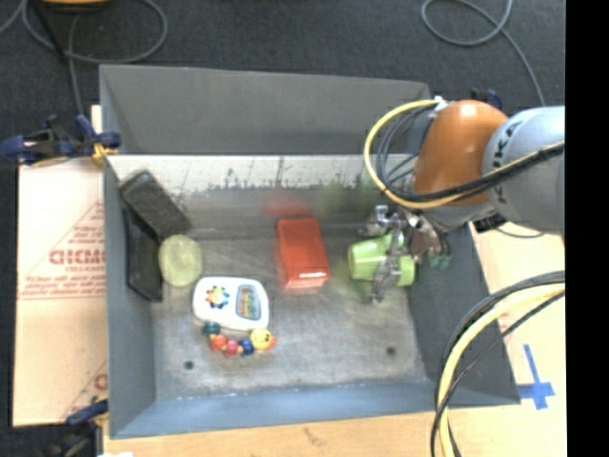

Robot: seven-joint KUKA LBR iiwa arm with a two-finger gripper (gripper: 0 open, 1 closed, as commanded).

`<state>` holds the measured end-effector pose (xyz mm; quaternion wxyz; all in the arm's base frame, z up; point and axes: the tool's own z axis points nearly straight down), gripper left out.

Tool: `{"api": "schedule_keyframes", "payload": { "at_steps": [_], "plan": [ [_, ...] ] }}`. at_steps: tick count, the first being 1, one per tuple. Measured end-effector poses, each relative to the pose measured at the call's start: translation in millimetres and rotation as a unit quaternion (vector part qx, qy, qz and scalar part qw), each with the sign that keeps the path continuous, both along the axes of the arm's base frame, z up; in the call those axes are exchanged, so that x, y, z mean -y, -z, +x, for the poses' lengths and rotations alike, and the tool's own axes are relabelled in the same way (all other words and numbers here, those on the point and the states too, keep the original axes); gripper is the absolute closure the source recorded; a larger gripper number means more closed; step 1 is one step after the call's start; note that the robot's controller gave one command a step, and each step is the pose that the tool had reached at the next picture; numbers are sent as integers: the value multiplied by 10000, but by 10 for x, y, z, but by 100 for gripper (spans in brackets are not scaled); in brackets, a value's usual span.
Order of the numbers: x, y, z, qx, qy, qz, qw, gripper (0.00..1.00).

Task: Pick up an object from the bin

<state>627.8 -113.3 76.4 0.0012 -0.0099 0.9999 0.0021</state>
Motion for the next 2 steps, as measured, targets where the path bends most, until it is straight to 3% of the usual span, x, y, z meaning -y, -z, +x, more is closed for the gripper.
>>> {"api": "schedule_keyframes", "payload": {
  "at_steps": [1, 2],
  "plan": [
    [-26, -31, -35, 6, -21, -19, 10000, 0],
    [-17, -27, 21, 15, -5, -4, 10000, 100]
  ]
}}
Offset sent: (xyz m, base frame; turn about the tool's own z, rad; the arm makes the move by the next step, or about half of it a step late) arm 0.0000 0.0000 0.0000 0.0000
